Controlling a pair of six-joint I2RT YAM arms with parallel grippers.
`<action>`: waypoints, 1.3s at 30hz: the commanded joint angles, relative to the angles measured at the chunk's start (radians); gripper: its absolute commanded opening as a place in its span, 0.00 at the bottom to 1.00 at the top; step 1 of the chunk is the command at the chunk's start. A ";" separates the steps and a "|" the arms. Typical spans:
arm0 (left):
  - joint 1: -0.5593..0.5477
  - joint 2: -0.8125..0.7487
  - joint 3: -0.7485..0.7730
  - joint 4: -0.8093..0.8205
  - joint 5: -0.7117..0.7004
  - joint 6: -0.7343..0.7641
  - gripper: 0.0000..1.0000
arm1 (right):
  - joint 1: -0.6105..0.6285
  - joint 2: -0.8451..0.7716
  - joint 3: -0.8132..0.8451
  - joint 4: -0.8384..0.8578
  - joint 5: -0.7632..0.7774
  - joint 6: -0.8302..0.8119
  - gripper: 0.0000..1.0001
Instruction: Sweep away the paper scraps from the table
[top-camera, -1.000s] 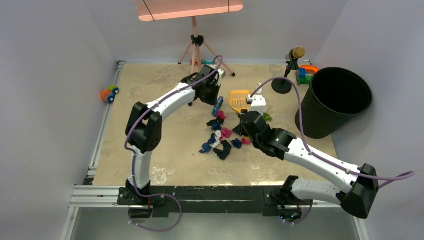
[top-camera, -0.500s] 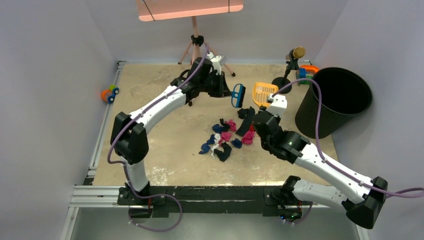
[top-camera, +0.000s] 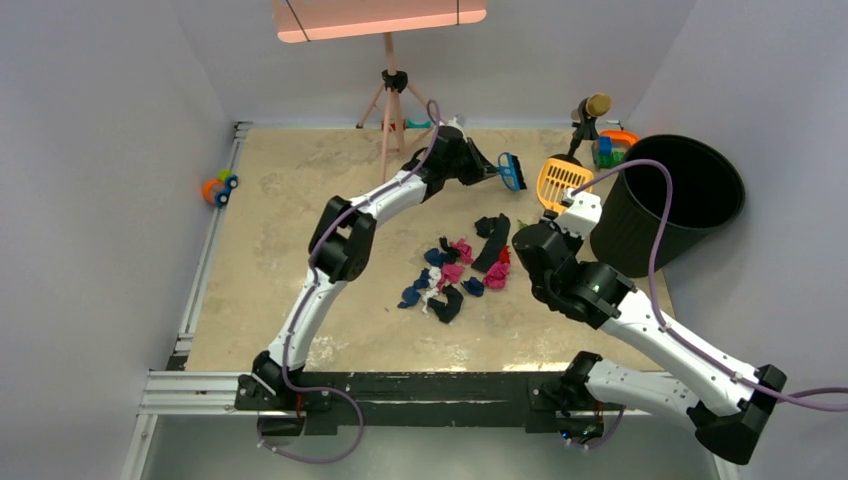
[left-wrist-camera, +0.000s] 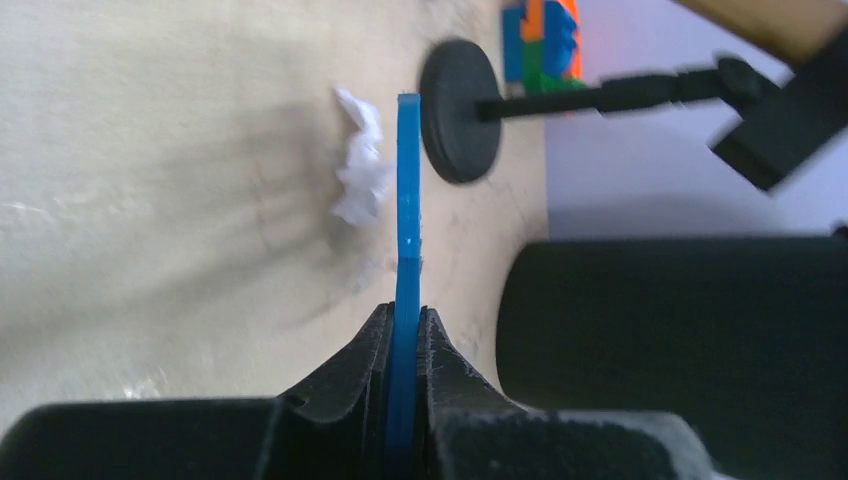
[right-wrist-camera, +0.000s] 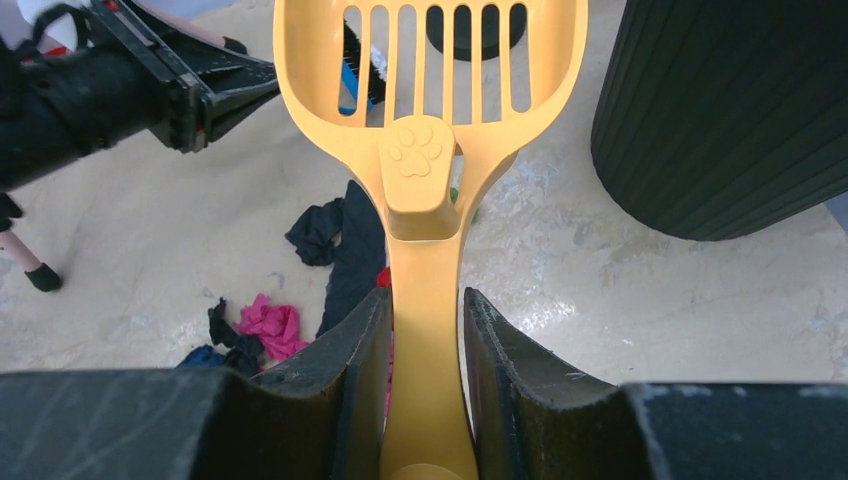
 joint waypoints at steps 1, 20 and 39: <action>-0.011 0.078 0.173 0.073 -0.196 -0.138 0.00 | -0.005 -0.021 0.036 0.007 0.056 0.032 0.00; -0.030 -0.437 -0.476 -0.274 -0.442 -0.209 0.00 | -0.006 -0.015 0.038 0.017 0.036 0.032 0.00; -0.054 -0.170 -0.104 -0.118 -0.259 -0.178 0.00 | -0.006 -0.035 0.027 0.006 -0.024 0.057 0.00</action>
